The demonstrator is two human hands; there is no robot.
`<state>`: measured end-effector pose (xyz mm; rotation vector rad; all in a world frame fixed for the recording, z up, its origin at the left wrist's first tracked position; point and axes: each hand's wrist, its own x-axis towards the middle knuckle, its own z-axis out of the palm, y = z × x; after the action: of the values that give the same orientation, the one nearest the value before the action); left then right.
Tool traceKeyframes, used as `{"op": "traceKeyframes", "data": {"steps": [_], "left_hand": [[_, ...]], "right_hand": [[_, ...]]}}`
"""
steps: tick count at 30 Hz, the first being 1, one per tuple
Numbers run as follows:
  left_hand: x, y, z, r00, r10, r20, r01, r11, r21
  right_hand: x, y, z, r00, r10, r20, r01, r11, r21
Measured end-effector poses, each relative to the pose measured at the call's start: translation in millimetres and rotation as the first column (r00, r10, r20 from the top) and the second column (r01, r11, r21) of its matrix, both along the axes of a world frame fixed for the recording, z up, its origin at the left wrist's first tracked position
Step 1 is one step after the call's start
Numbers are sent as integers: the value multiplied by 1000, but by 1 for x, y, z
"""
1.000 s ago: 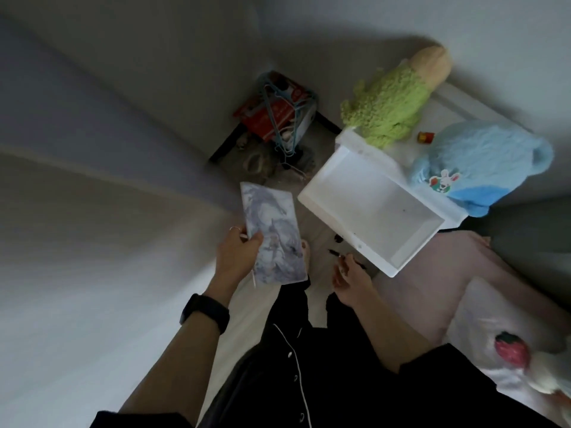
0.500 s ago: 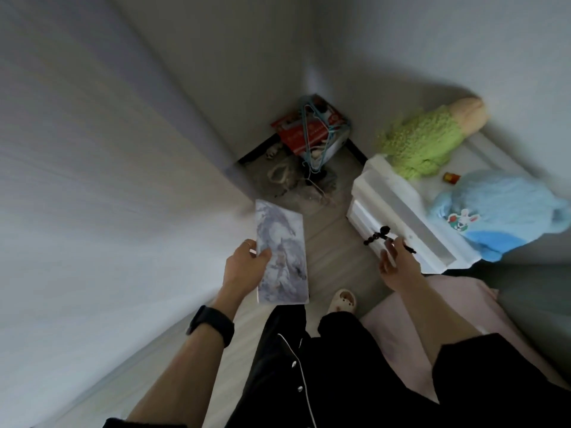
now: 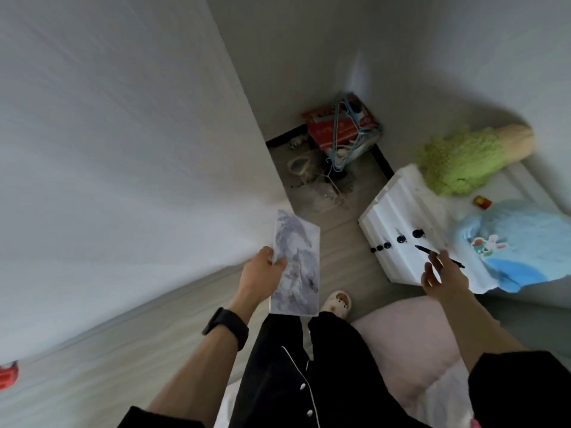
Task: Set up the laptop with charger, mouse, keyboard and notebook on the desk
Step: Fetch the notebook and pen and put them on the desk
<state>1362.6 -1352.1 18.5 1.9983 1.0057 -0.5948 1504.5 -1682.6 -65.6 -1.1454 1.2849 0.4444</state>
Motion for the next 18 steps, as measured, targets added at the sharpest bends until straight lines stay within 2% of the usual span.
{"op": "traceKeyframes", "data": {"steps": [3, 6, 9, 14, 18], "left_hand": [[-19, 15, -2, 999, 40, 6, -40, 999, 3], [-49, 33, -5, 996, 83, -27, -83, 997, 4], [-80, 52, -6, 992, 115, -50, -115, 993, 8], [-168, 116, -11, 974, 225, -36, -225, 974, 12], [-271, 182, -12, 924, 383, -4, -383, 924, -9]], "right_hand": [[-5, 17, 0, 997, 67, 48, -68, 998, 18], [-32, 52, 1, 954, 301, 14, -299, 951, -78], [-68, 100, -2, 880, 474, 35, -471, 880, -67], [-158, 217, 4, 647, 761, 46, -761, 649, -14], [-243, 318, 12, 441, 892, 96, -895, 445, -16]]}}
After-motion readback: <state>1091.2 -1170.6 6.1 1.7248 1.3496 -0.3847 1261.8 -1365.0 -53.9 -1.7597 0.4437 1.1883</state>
